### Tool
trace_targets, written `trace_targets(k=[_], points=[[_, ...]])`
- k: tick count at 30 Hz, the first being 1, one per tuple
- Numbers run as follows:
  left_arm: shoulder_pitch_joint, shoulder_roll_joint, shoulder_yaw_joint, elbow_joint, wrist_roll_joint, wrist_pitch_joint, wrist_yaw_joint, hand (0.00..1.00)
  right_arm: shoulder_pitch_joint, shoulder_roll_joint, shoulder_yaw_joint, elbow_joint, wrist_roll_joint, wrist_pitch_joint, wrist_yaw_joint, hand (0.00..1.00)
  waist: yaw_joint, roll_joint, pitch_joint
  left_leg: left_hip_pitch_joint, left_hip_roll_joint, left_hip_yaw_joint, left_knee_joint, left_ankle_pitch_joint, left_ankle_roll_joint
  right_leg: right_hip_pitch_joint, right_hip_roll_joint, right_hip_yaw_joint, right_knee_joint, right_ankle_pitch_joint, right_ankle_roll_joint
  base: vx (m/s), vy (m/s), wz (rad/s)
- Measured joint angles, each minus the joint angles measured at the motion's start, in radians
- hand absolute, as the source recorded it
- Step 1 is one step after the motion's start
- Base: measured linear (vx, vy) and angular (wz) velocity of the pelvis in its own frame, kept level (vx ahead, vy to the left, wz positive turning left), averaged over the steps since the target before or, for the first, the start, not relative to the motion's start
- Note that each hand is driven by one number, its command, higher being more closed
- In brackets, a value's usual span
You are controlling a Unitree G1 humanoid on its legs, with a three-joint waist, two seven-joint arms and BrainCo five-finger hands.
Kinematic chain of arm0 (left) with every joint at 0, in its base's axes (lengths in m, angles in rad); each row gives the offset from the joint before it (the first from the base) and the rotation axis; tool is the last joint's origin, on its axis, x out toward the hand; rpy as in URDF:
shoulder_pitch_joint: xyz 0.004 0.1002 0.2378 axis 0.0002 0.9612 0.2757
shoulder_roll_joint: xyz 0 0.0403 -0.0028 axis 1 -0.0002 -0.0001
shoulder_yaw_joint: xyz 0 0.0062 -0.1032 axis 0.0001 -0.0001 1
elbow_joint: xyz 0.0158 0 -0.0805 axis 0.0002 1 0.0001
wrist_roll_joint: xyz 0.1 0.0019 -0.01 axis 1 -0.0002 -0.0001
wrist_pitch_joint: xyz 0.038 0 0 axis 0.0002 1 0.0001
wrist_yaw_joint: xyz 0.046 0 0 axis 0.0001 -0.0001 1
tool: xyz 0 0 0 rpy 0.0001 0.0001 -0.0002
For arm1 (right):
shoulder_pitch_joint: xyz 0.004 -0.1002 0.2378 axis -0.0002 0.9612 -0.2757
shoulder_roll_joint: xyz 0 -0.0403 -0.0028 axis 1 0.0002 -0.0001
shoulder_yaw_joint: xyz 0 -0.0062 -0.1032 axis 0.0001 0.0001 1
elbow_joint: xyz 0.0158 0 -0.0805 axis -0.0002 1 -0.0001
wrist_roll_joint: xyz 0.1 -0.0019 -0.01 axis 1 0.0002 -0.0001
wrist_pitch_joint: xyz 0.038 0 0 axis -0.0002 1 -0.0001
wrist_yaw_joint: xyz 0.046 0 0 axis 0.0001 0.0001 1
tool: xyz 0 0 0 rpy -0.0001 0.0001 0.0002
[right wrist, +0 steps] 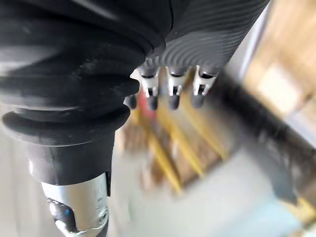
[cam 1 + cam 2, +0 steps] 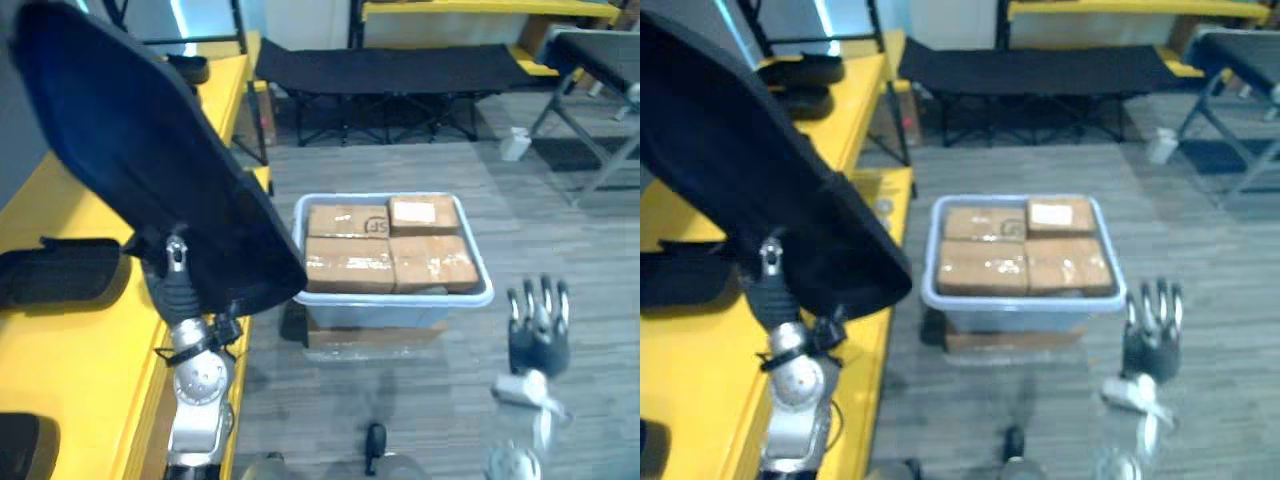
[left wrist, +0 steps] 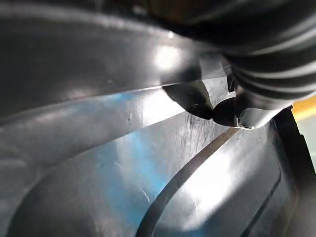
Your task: Walk over and take plastic housings, then place them on the shelf
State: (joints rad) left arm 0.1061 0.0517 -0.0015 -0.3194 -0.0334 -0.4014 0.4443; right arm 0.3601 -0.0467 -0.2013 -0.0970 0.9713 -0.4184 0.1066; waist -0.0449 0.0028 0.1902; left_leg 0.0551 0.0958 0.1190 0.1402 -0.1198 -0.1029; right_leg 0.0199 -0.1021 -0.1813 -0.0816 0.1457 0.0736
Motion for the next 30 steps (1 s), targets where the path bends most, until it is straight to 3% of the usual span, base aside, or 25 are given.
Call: trace_targets(k=[1, 3, 6, 11, 14, 17, 22, 26, 30], points=[[0.008, 0.000, 0.000, -0.007, -0.009, -0.012, -0.010, 1.00, 0.013, 0.003, -0.006, -0.003, -0.016, 0.000, 0.001, 0.00, -0.007, 0.002, -0.001, 0.003, 0.000, 0.002, 0.000, -0.001, 0.000, 0.000, 0.000, 0.005, 0.000, 0.000, 0.000, -0.03, 0.049, -0.20], [0.024, 0.000, 0.003, -0.016, -0.057, -0.036, -0.033, 1.00, 0.022, 0.003, -0.015, -0.006, -0.003, 0.016, 0.073, 0.00, -0.017, 0.002, -0.003, 0.015, 0.001, 0.025, -0.007, -0.002, 0.000, 0.000, 0.002, 0.025, -0.007, -0.005, 0.000, -0.06, 0.035, -0.22], [0.038, 0.000, 0.040, -0.017, -0.077, -0.037, -0.033, 1.00, 0.012, 0.002, -0.008, -0.012, -0.068, 0.045, 0.110, 0.00, -0.018, 0.001, -0.006, 0.014, 0.001, 0.026, -0.009, -0.006, 0.005, -0.003, 0.005, 0.025, -0.007, -0.004, 0.001, -0.08, -0.001, -0.04], [0.122, -0.002, 0.124, -0.089, -0.074, -0.032, 0.014, 1.00, -0.036, -0.030, 0.097, -0.012, -0.123, 0.098, 0.182, 0.00, 0.011, 0.005, -0.013, -0.019, -0.008, -0.031, -0.011, 0.000, 0.004, 0.001, -0.006, -0.024, -0.007, -0.009, 0.003, -0.04, 0.013, 0.25], [0.159, -0.028, 0.177, -0.139, -0.062, -0.013, 0.043, 1.00, -0.109, -0.048, 0.242, -0.006, -0.122, 0.137, 0.203, 0.00, 0.055, 0.008, -0.017, -0.023, -0.021, -0.093, -0.028, 0.026, 0.002, 0.023, -0.021, -0.094, -0.007, -0.012, 0.009, 0.01, 0.005, 0.74], [0.225, -0.056, 0.259, -0.182, -0.040, 0.012, 0.085, 1.00, -0.217, -0.047, 0.401, 0.008, -0.126, 0.145, 0.197, 0.00, 0.119, 0.011, -0.023, -0.031, -0.035, -0.169, -0.029, 0.032, 0.005, 0.055, -0.027, -0.168, -0.008, -0.021, 0.014, 0.03, -0.012, 0.72], [0.321, -0.108, 0.385, -0.226, -0.058, 0.023, 0.096, 1.00, -0.371, -0.045, 0.557, 0.066, -0.252, 0.159, 0.113, 0.00, 0.225, -0.009, -0.038, -0.055, -0.069, -0.260, -0.028, 0.045, 0.014, 0.090, -0.052, -0.270, -0.008, -0.040, 0.031, 0.03, 0.030, 0.59], [0.339, -0.112, 0.424, -0.235, -0.084, 0.016, 0.075, 1.00, -0.407, -0.048, 0.562, 0.080, -0.314, 0.161, 0.079, 0.00, 0.247, -0.026, -0.044, -0.054, -0.082, -0.276, -0.026, 0.045, 0.020, 0.103, -0.064, -0.288, -0.008, -0.047, 0.038, 0.02, 0.053, 0.16], [0.336, -0.113, 0.434, -0.235, -0.084, 0.012, 0.038, 1.00, -0.409, -0.065, 0.555, 0.082, -0.320, 0.167, 0.066, 0.00, 0.245, -0.042, -0.054, -0.054, -0.087, -0.274, -0.024, 0.040, 0.024, 0.103, -0.070, -0.290, -0.008, -0.058, 0.032, 0.00, 0.039, -0.02]])
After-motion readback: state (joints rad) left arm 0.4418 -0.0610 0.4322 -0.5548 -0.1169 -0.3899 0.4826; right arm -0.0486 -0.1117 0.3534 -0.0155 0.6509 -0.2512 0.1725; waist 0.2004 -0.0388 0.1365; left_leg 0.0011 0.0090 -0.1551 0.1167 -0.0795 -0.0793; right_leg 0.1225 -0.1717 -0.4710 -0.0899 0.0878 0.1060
